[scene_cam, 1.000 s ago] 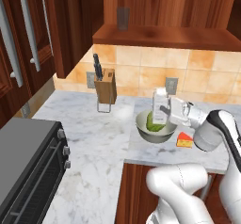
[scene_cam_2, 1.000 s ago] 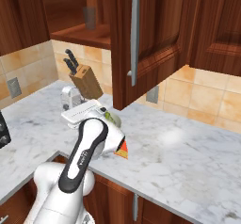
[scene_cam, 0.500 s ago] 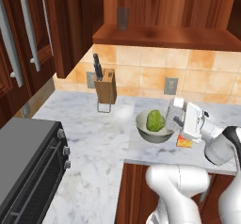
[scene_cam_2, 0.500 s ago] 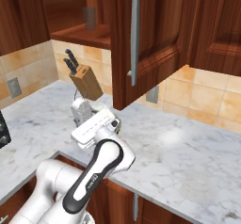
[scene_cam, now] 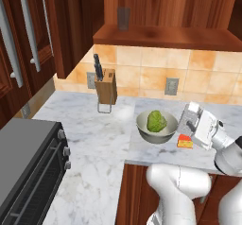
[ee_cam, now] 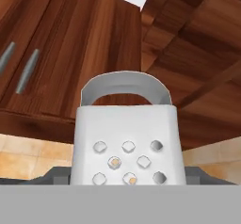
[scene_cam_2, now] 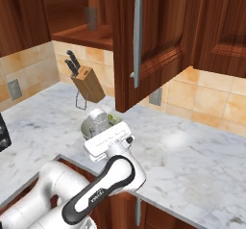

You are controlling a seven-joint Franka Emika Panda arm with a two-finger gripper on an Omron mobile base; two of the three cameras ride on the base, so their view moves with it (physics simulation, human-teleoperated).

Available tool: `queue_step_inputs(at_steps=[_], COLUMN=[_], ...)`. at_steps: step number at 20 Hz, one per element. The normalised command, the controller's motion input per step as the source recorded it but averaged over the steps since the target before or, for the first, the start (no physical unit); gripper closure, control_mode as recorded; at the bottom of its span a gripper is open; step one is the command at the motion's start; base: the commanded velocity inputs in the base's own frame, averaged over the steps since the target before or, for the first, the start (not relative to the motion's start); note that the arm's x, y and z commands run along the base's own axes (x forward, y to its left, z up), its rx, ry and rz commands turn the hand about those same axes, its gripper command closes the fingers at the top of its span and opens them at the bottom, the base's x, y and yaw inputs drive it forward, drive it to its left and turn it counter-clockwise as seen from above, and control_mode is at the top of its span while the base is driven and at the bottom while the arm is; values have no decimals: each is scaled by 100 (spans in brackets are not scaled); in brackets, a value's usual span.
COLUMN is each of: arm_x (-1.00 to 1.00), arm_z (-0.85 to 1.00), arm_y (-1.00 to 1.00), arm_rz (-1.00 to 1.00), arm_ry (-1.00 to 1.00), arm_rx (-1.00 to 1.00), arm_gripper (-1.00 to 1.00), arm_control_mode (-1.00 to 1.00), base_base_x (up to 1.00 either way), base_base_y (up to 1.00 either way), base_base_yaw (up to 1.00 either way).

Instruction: Pick the cheese from the fridge and the cheese grater from the cabinet and place them next to the salad bowl.

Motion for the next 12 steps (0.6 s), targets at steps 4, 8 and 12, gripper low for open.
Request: queue_step_inputs(at_steps=[4, 8, 12], arm_x=[0, 0, 0], arm_z=[-6, -11, -36], arm_y=[-65, -33, -24], arm_rz=[9, 5, -3], arm_ry=[0, -10, -9], arm_rx=[6, -3, -14], arm_gripper=[100, 100, 100], arm_control_mode=[-100, -100, -100], base_base_x=[0, 0, 0], base_base_y=[0, 0, 0], base_base_yaw=[0, 0, 0])
